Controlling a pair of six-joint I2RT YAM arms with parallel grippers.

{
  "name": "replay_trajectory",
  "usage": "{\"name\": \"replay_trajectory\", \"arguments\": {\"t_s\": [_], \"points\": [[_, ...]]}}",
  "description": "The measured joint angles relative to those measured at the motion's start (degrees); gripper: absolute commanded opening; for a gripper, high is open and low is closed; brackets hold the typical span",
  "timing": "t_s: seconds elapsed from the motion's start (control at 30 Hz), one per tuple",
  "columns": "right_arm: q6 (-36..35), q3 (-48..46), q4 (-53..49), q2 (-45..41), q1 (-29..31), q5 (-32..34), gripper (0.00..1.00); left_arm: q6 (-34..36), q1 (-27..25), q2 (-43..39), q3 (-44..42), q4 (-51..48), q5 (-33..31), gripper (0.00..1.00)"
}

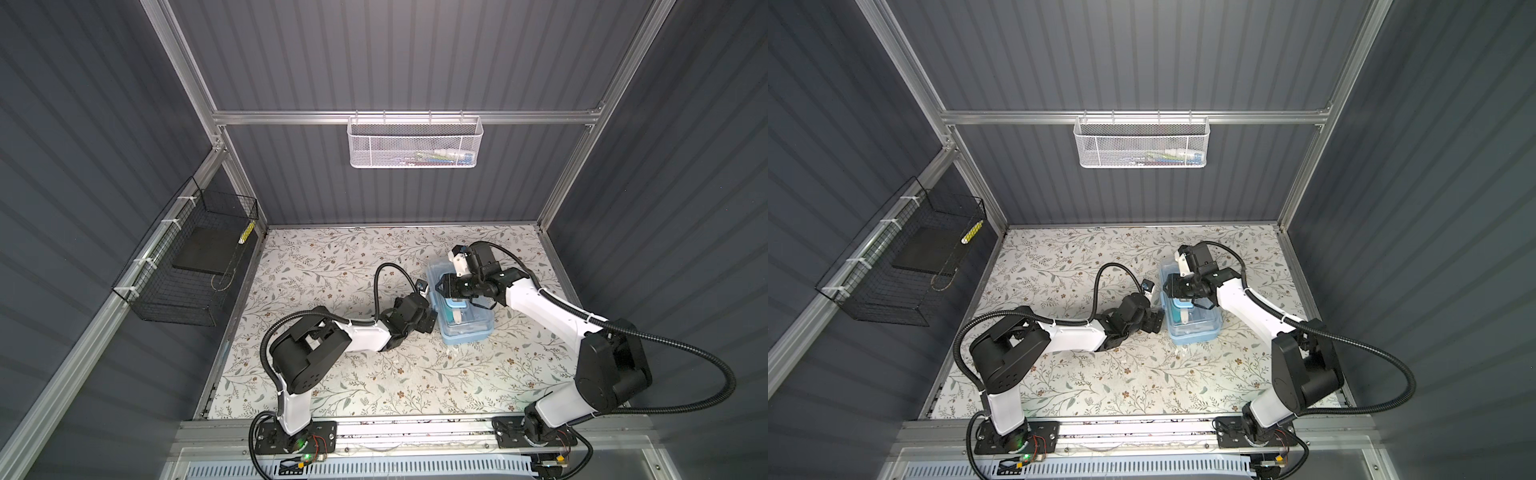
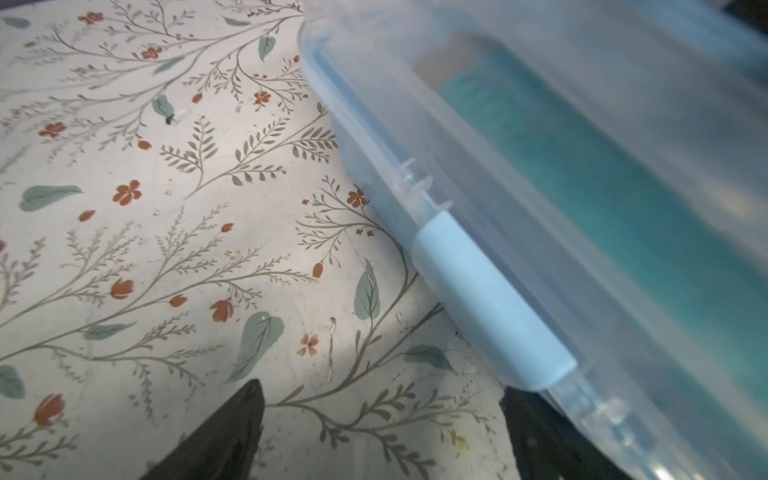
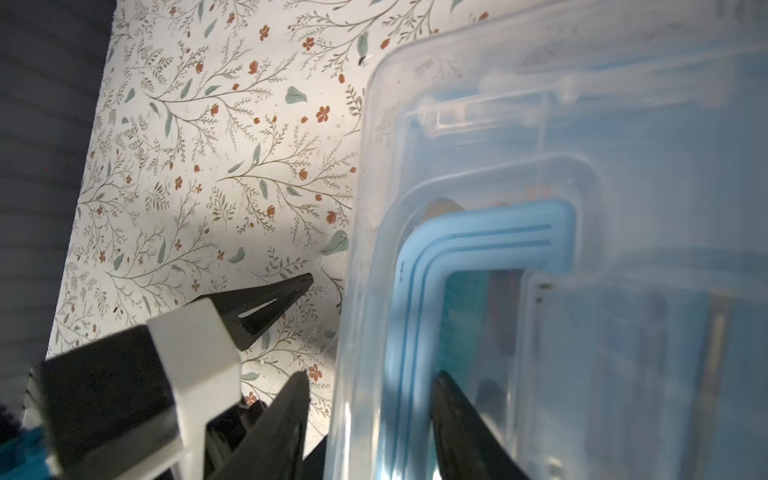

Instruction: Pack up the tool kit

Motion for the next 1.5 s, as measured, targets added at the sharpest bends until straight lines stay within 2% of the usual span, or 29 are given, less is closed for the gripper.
{"name": "replay_trajectory", "arguments": {"t_s": [0.17, 0.5, 0.77, 1.0, 1.3, 1.5], "points": [[-0.4, -1.0, 1.7, -0.1, 0.0, -2.3, 0.51, 0.0, -1.6, 0.0, -0.1, -1.1, -0.1, 0.92], [-1.4, -2.6, 3.3, -1.0, 0.0, -2.7, 0.51, 0.3, -3.1, -2.3, -0.3, -3.3, -0.9, 0.93], [-1.2, -3.2, 4.1, -1.3, -0.1, -3.3, 0.50, 4.2, -4.2, -4.5, -0.4, -5.6, -3.5, 0.95], [-0.8, -3.9, 5.2, -1.4, -0.8, -5.5, 0.50, 7.3, -4.2, -6.4, -1.1, -6.3, -2.8, 0.97], [-0.4, -4.9, 6.8, -1.6, -2.3, -9.0, 0.51, 10.6, -3.6, -15.5, -8.7, -0.6, 3.7, 0.98], [-0.4, -5.2, 7.4, -1.6, -2.9, -10.3, 0.52, 11.8, 1.7, -18.9, -17.0, 5.2, 13.0, 0.94]]}}
